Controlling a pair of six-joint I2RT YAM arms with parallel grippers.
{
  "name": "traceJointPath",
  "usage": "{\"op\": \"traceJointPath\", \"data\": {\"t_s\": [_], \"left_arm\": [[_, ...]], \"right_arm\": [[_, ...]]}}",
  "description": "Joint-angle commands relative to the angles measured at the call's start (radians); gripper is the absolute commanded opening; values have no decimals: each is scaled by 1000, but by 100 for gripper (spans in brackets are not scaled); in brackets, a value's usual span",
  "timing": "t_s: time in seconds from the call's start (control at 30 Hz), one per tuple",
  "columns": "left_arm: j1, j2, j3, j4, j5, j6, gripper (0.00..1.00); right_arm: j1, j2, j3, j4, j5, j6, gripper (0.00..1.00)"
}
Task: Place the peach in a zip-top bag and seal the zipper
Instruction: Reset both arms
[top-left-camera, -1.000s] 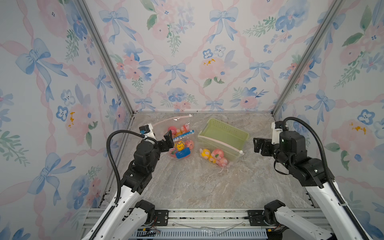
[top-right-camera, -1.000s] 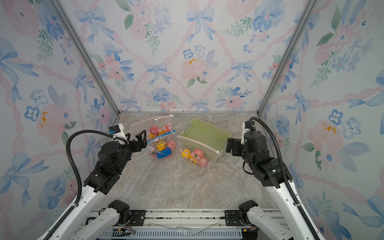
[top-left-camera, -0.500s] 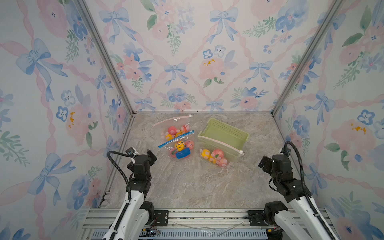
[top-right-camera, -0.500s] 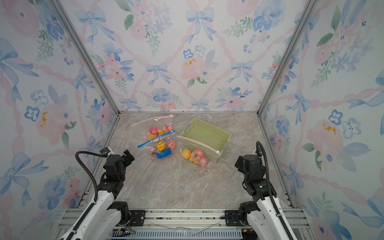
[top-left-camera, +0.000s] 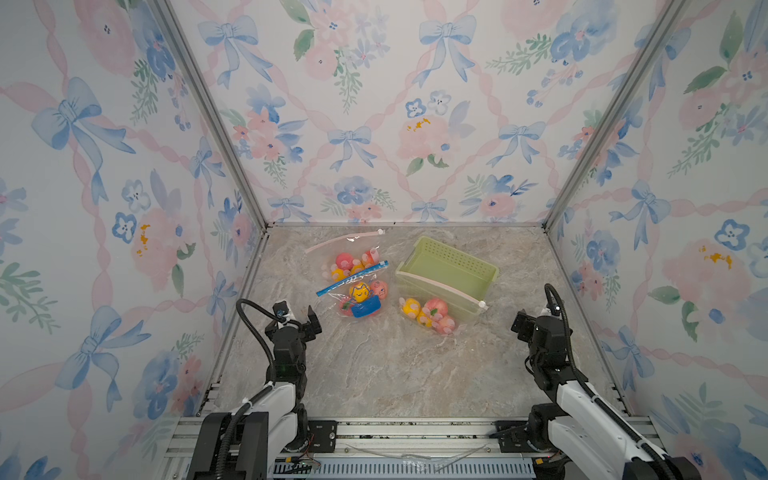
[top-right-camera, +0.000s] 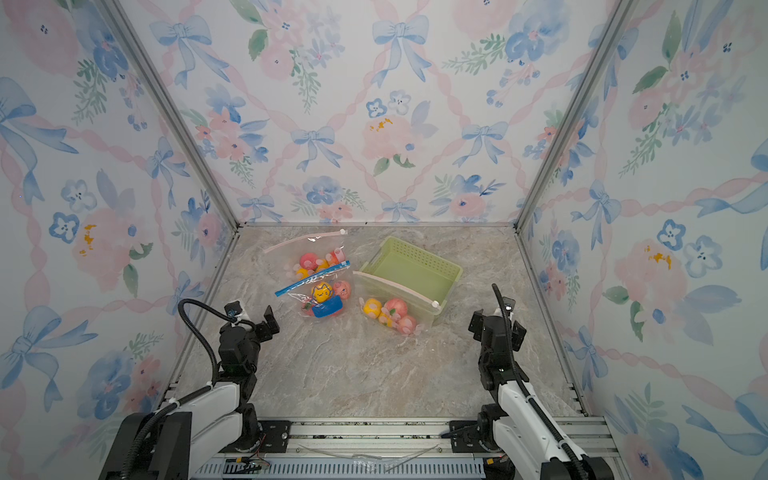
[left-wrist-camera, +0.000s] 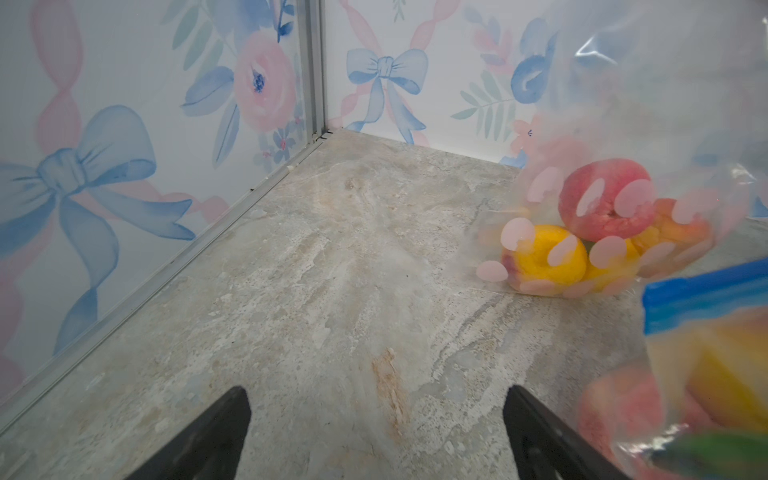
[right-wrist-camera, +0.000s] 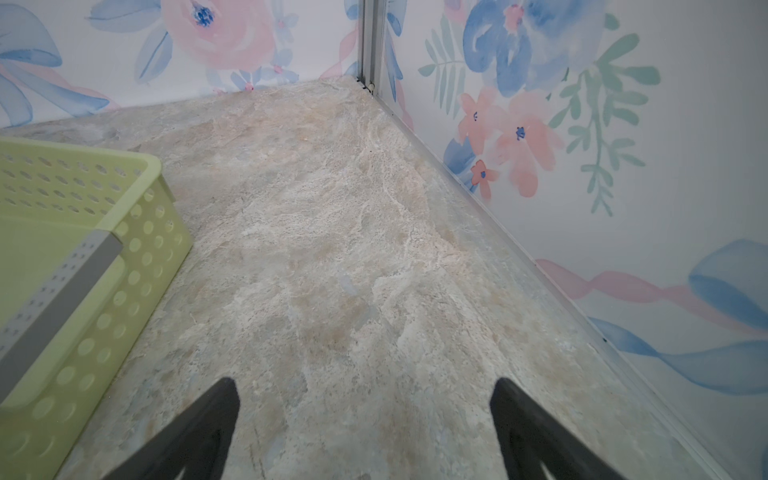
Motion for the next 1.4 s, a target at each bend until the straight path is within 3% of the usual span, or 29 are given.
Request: {"op": "traceJointPath", "data": {"t_s": [0.0,0.33,0.5,0.67,0.77,0.83,0.93,1.0,1.37], "left_arm": [[8,76,5,237,115,81,97],[80,376,60,479,217,40,97],[76,395,106,411,282,72,97],[70,497,175,415,476,152,97],[53,464,200,296,455,178,98],[44,473,198,321,430,175,97],[10,467,213,279,242,145,98],[-13,467,226,257,204,160,97],[-35,467,227,254,164,173,97]], "right_arm": [[-29,93,-12,226,-74,-36,96],[-31,398,89,469,-186,-106,96],[-43,530,107,596,-256,-118,96],[-43,695,76,846,-289,-122,96],[-44,656,151,637,-286,-116,96],[-18,670,176,609,-255,-142,96],[-20,667,177,603,-262,-140,96],[-20,666,175,604,-262,-141,96],[-14,667,177,604,-251,-147,96]]}}
